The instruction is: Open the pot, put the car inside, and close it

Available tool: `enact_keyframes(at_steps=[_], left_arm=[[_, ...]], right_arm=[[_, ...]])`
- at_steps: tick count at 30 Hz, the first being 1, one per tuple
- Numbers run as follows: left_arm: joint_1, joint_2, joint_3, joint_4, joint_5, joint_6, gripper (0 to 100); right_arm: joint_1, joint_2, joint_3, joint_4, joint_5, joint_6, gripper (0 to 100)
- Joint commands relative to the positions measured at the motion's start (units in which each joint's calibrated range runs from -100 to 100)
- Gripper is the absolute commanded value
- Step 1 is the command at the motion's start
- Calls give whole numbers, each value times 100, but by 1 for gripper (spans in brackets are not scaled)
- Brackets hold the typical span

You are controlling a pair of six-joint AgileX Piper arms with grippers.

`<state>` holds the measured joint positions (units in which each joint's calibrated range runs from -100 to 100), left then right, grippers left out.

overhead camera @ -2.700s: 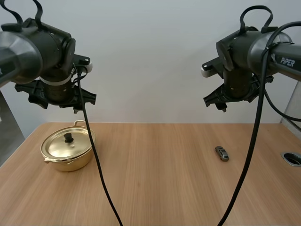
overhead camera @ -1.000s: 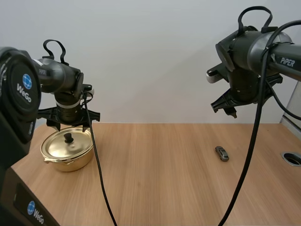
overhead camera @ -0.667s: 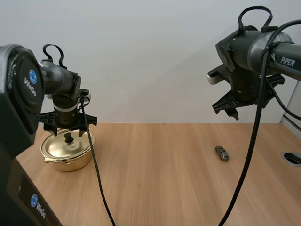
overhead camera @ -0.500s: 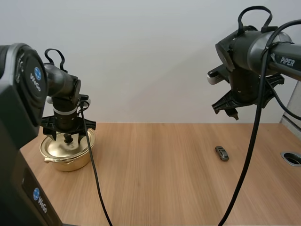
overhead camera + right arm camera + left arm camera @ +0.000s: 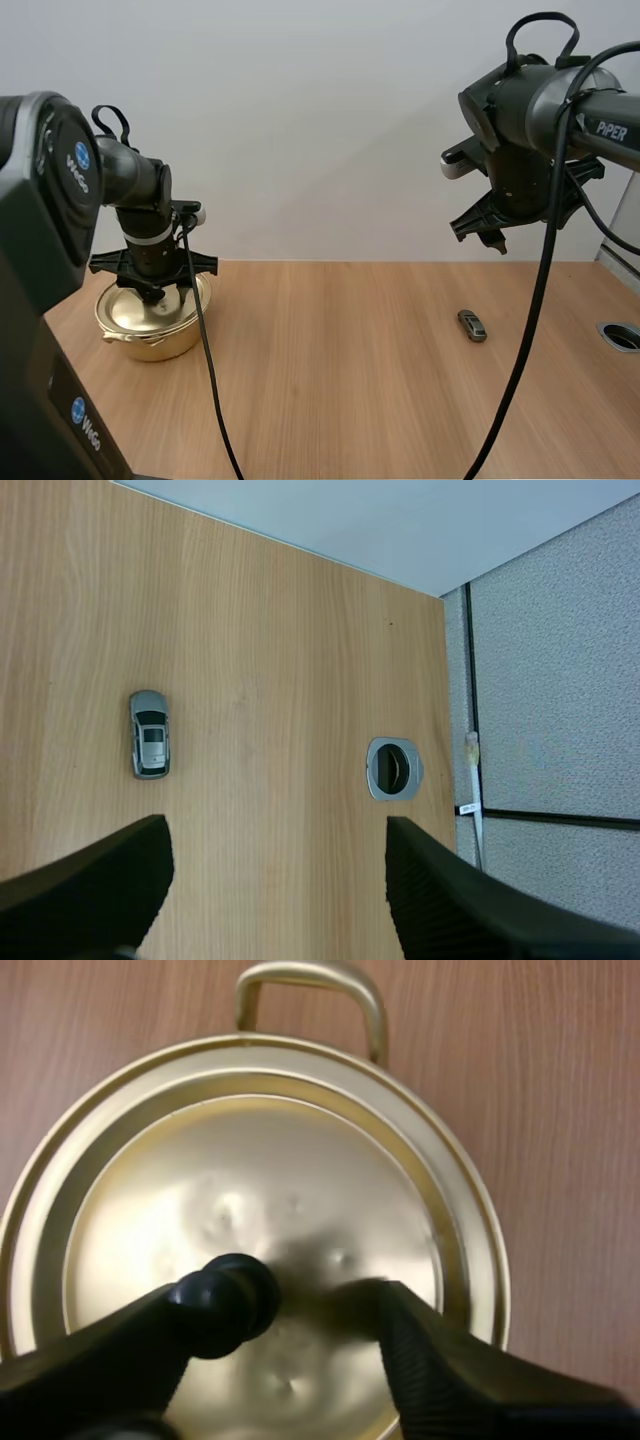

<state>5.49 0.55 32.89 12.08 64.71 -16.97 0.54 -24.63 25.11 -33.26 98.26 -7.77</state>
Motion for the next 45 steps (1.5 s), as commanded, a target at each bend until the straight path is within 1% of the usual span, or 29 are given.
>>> enact_keyframes(at_steps=[1,2,5,16,25,28,30,33,36,40,45], left_arm=[[-2,4,7,55,57,-195,9],[-2,4,7,100,94,-343,0],[-2,4,7,197,55,-494,0],[-2,-59,-65,472,-176,-494,0],[-2,-815,-592,472,-107,-473,0],[-2,-1205,-719,472,-28,-347,0],[-2,-1523,-720,472,-10,-259,0],[-2,-1988,-720,472,172,-238,0],[-2,-2468,-720,472,317,-158,0],[-2,-3090,-720,472,461,54,0],[-2,-3760,-720,456,612,109,0]], right_arm=[[1,0,3,-4,-2,-1,100],[1,0,3,-4,-2,-1,100],[1,0,3,-4,-2,-1,100],[1,0,3,19,-2,-1,100],[1,0,3,113,-2,-1,100],[1,0,3,392,-21,209,100],[1,0,65,816,-213,220,100],[1,0,349,1126,-935,231,100],[1,65,818,1048,-1686,371,100],[-33,391,1277,836,-2265,399,100],[-301,1041,1393,803,-2703,402,100]])
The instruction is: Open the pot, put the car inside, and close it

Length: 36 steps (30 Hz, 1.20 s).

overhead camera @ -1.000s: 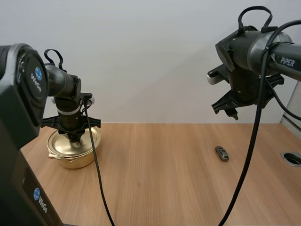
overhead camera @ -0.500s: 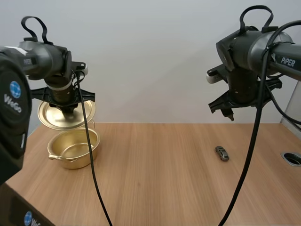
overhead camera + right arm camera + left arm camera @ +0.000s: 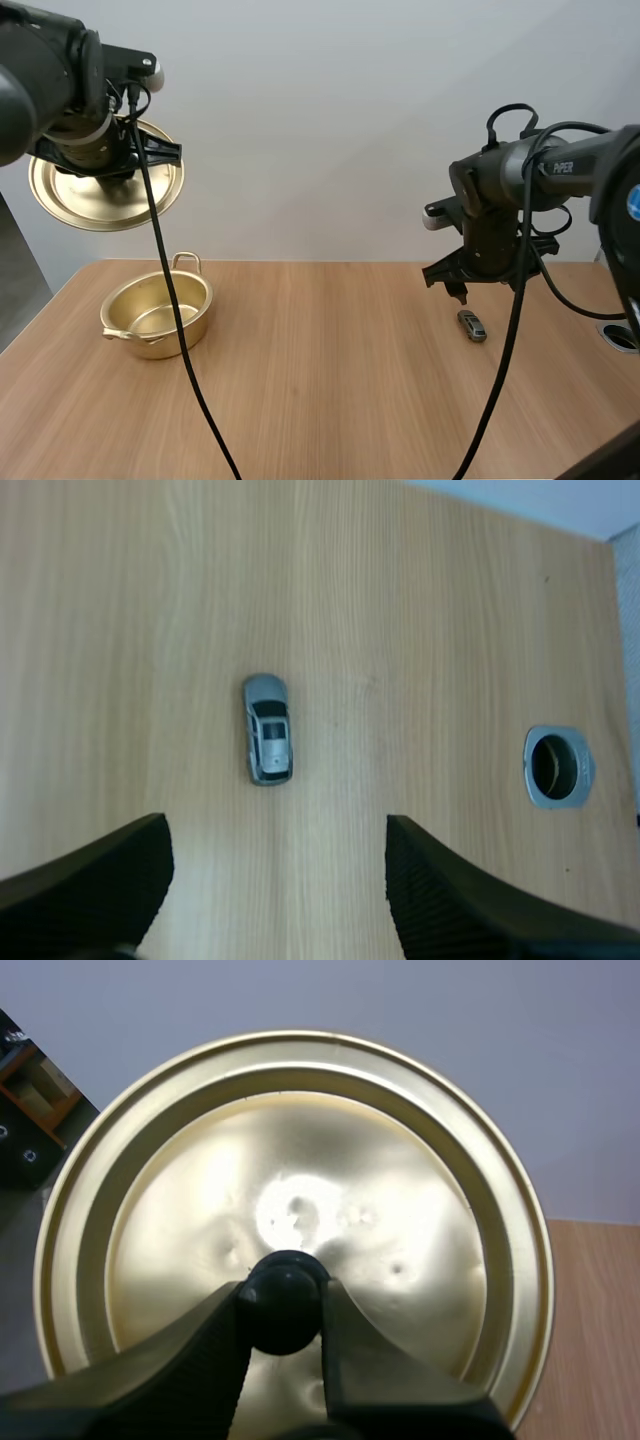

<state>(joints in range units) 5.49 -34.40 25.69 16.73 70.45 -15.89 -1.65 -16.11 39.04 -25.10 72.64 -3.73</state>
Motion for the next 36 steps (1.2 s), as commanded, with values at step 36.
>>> enact_keyframes(at_steps=[36], left_arm=[[-2,-707,0,-17,1320,1,0]], right_arm=[[-318,1948,-25,449,-2801,-184,100]])
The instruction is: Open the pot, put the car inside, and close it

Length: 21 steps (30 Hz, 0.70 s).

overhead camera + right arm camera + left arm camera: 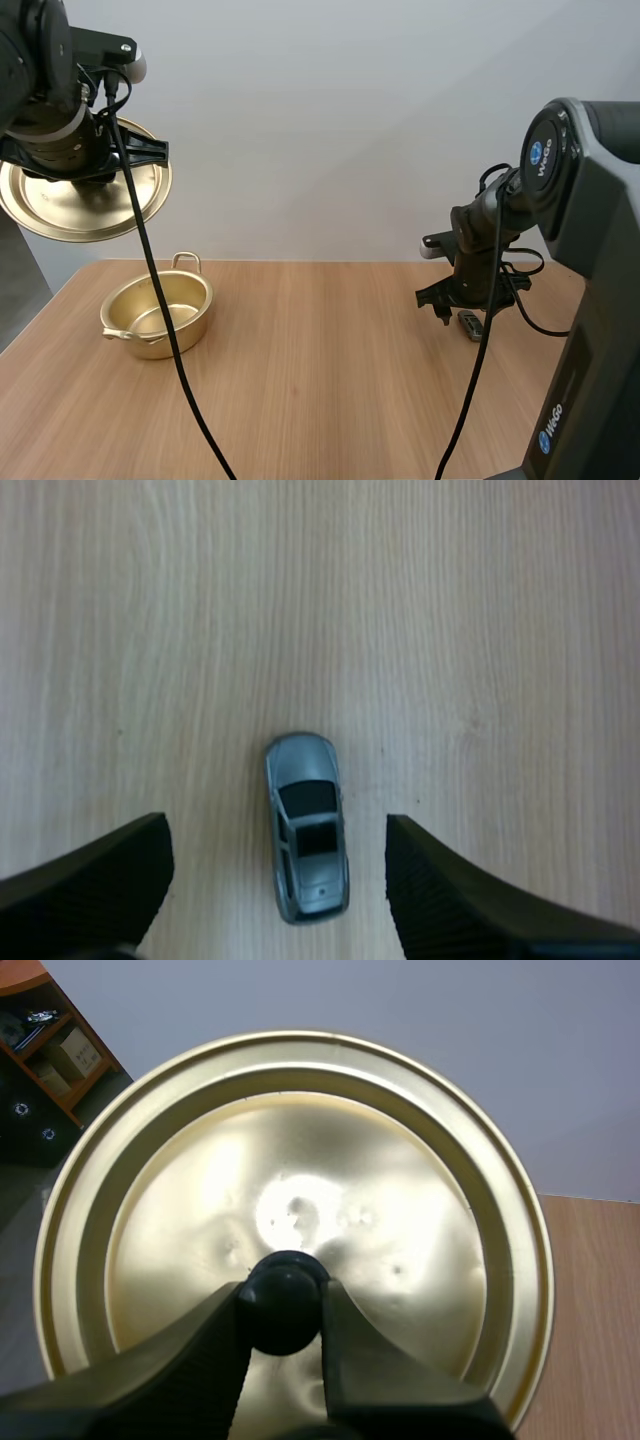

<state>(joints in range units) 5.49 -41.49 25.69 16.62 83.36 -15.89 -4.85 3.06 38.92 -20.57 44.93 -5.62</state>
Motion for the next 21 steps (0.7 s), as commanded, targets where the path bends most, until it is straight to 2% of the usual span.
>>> enact_keyframes(at_steps=[1,6,14,20,21], left_arm=[[-2,2,0,-7,29,1,0],[-2,2,0,-7,185,51,0],[-2,2,0,-27,203,100,0],[-2,2,0,-182,203,100,0],[-2,2,0,-227,203,100,0]], right_arm=[[2,55,-13,-4,-98,5,100],[-39,305,-13,-103,-249,5,100],[-305,657,-23,-103,-531,5,100],[-322,715,-23,-159,-583,-159,100],[-322,715,-23,-159,-583,-202,76]])
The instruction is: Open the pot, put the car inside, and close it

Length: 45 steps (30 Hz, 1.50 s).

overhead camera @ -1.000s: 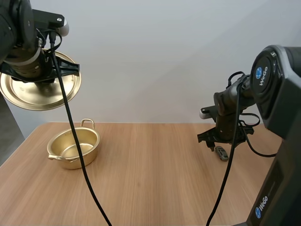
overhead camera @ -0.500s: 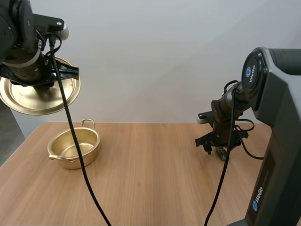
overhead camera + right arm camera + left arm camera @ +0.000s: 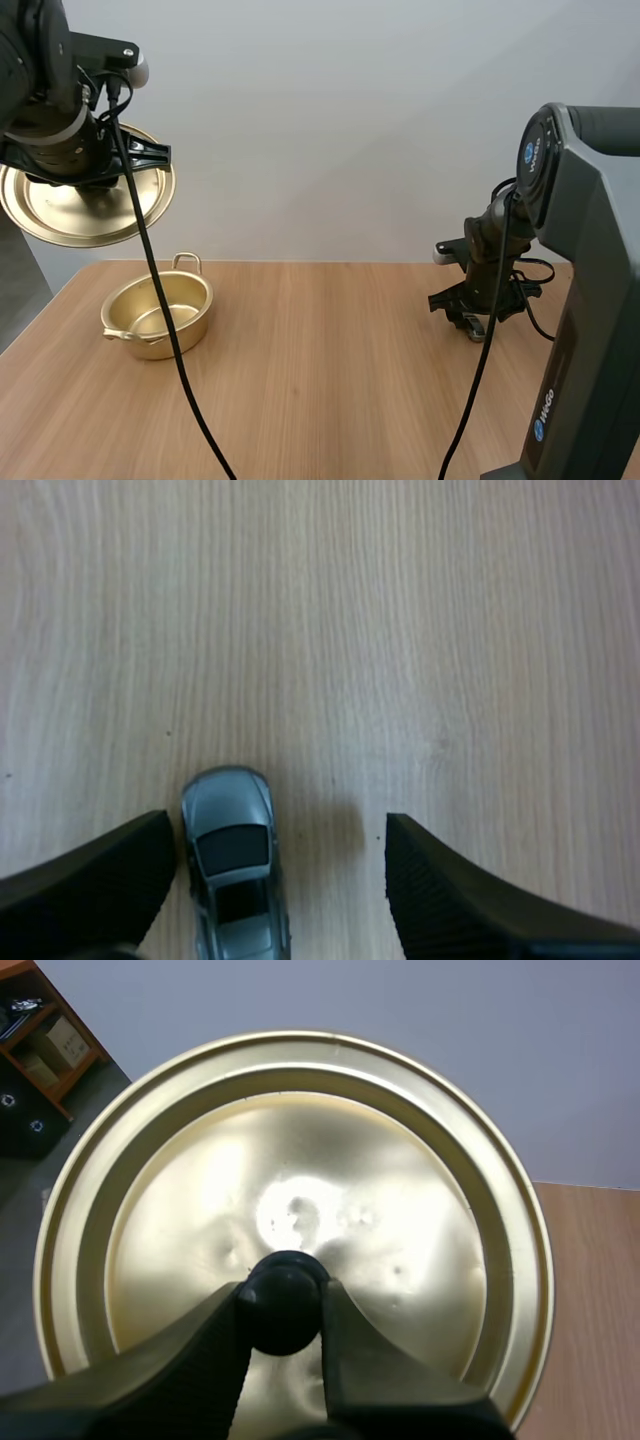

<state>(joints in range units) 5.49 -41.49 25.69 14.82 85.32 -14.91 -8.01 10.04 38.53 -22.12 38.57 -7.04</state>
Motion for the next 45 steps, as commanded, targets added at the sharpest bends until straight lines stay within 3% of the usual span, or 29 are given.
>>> enact_keyframes(at_steps=[1,2,3,17,26,30,34,40,45], left_arm=[[-2,2,0,-60,7,1,0],[-2,2,0,-71,7,1,0],[-2,2,0,-71,7,1,0],[-2,-466,0,-81,-156,159,0],[-2,-1598,0,-81,881,358,0],[-2,-2042,0,-68,956,577,0],[-2,-2311,0,-67,1071,659,0],[-2,-2402,0,-79,1468,683,0],[-2,-2402,0,-127,1468,683,0]], right_arm=[[-7,18,16,-4,90,-81,51],[-7,18,16,49,195,-72,16],[-7,18,16,131,341,-59,0],[88,-145,-439,348,648,-272,0],[721,-1047,-1392,888,2271,-704,0],[1027,-1559,-1497,1461,2851,-979,0],[1177,-2008,-1497,2521,3106,-1444,0],[1369,-2285,-1509,4501,3048,-3086,0],[1671,-2093,-1761,4672,2853,-3397,0]])
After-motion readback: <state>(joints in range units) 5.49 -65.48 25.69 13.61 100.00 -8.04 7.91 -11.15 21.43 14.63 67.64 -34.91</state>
